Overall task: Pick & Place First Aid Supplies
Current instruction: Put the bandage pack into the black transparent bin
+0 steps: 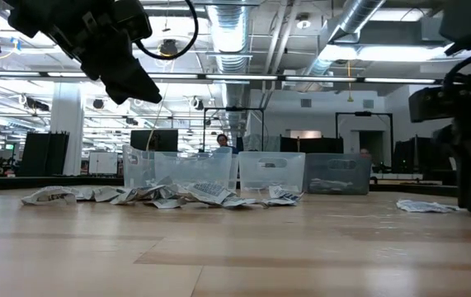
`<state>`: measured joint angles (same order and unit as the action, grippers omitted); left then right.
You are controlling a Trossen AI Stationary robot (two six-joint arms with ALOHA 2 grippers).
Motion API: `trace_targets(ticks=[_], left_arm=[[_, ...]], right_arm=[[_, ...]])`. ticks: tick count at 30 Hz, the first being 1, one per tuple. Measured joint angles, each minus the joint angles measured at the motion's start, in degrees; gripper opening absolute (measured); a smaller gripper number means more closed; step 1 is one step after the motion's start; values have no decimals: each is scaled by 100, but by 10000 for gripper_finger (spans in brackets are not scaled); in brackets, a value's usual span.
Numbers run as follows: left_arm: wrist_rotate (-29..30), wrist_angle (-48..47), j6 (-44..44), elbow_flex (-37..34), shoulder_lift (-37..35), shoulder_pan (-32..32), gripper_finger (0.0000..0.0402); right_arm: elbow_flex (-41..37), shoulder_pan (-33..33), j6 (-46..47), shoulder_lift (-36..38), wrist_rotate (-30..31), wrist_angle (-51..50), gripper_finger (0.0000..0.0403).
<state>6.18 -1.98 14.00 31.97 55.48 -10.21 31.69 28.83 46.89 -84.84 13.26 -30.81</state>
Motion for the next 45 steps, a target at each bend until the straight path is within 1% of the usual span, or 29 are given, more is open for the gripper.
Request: trace_targets(ticks=[3,7,9,13,16,21,23,27,31,33,35,37,39,42,45], left_arm=[[-1,0,-4,0,0,-1,94],[-1,-2,-7,0,1,-1,94],[-1,-3,-19,0,2,-1,94],[-1,-3,-27,0,1,-1,94],[-1,-4,-39,0,2,-1,94],[-1,-4,-42,2,1,-1,94],[-1,-4,-43,2,0,1,94],[-1,-4,-43,2,0,0,94],[-1,-4,-42,2,0,-1,94],[2,-4,-42,2,0,-18,94],[90,-19,-42,2,-38,-93,94],[265,-11,-31,9,-112,-201,94],[413,-28,-30,9,-210,-282,94],[500,-64,-28,9,-362,-313,94],[521,-78,-24,9,-478,-313,94]], right_arm=[[7,-8,-167,11,-62,21,73],[94,-62,-166,1,-246,-6,18],[186,-91,-177,-28,-296,-55,6],[502,-183,-179,-52,-379,-235,14],[751,-266,-336,-78,-410,-247,6],[1209,-385,-1210,-63,-406,126,5],[1388,-470,-1630,-63,-472,439,4],[1644,-711,-2337,-55,-1018,1297,2],[1768,-1009,-2759,-48,-1679,2168,2],[1774,-1142,-2842,-46,-1849,2421,1],[1774,-1265,-2848,-6,-1906,2435,2],[1774,-1378,-2917,50,-1878,2421,2],[1774,-1499,-3114,168,-1616,2437,1],[1774,-1823,-3303,388,-818,2792,2],[1776,-2310,-3344,656,-119,2992,4]])
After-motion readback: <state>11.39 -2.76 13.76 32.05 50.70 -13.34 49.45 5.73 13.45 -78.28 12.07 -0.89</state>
